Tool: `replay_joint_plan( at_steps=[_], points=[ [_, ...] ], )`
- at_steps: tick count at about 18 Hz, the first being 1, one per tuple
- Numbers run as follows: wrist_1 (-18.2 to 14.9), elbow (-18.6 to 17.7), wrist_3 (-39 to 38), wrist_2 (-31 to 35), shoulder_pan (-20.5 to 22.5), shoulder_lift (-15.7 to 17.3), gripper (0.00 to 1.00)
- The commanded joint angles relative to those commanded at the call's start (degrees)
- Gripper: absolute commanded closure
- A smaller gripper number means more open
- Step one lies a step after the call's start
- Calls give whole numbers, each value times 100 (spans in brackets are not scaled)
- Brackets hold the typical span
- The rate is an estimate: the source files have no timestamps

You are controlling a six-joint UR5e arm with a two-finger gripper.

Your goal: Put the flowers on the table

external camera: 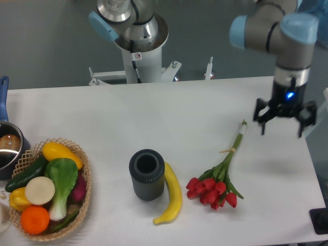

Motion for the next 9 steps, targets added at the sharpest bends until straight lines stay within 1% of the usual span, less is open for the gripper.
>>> replay_joint_plan(
  at_steps=[2, 6, 8, 9],
  points=[
    [-237, -35, 657, 26, 185, 150, 0],
    [-896, -141, 1880, 26, 615, 466, 0],
    [-1090, -298, 2355, 9, 835, 650, 0],
    [-1134, -412, 2662, 17, 949, 756, 0]
  ],
)
